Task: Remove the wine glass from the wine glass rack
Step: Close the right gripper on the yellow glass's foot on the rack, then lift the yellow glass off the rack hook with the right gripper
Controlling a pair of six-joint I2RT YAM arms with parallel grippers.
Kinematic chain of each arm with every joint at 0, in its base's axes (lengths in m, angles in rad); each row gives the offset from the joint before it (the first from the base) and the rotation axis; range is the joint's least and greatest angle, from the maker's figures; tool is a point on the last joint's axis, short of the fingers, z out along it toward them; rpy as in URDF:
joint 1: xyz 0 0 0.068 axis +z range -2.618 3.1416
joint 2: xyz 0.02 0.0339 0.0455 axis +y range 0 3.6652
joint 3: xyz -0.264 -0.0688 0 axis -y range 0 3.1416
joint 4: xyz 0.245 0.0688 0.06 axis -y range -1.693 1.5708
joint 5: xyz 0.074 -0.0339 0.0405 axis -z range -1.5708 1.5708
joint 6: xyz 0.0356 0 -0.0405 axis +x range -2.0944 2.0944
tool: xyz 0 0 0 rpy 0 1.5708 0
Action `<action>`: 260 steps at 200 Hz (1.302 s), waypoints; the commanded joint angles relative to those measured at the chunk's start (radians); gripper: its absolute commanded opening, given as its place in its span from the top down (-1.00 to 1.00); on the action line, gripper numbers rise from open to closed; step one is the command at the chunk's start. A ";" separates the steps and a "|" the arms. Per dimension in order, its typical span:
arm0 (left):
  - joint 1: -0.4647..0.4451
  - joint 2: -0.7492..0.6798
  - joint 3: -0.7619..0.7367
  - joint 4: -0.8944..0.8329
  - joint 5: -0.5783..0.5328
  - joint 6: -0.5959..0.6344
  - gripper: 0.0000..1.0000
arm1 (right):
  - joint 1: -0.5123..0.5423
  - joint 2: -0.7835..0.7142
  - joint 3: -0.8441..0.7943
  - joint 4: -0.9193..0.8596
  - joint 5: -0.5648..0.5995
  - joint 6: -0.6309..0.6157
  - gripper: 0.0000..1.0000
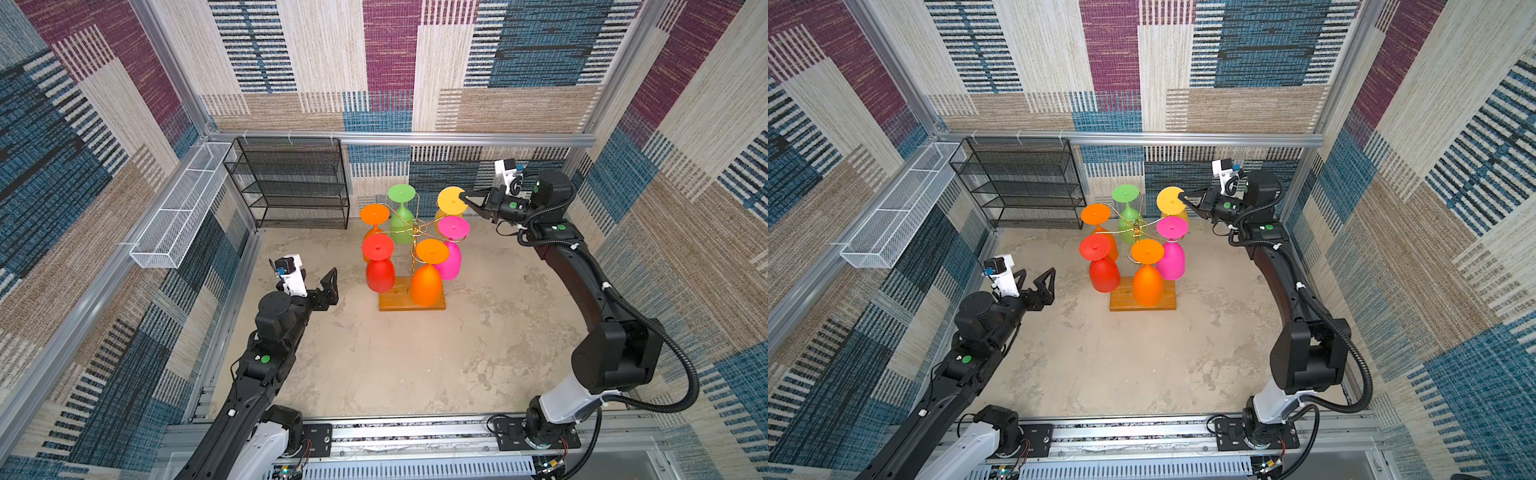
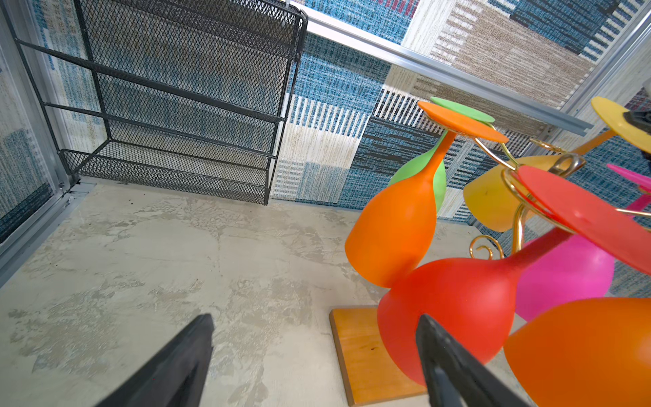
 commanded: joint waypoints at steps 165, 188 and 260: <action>-0.002 -0.003 -0.001 0.024 -0.015 -0.001 -0.84 | 0.086 0.267 0.347 -0.047 0.046 0.013 1.00; -0.004 -0.004 -0.001 0.022 -0.017 0.001 -0.84 | 0.082 0.309 0.400 -0.064 0.054 0.008 1.00; -0.008 -0.006 -0.001 0.018 -0.026 0.011 -0.84 | -0.029 0.246 0.398 -0.102 0.108 -0.056 1.00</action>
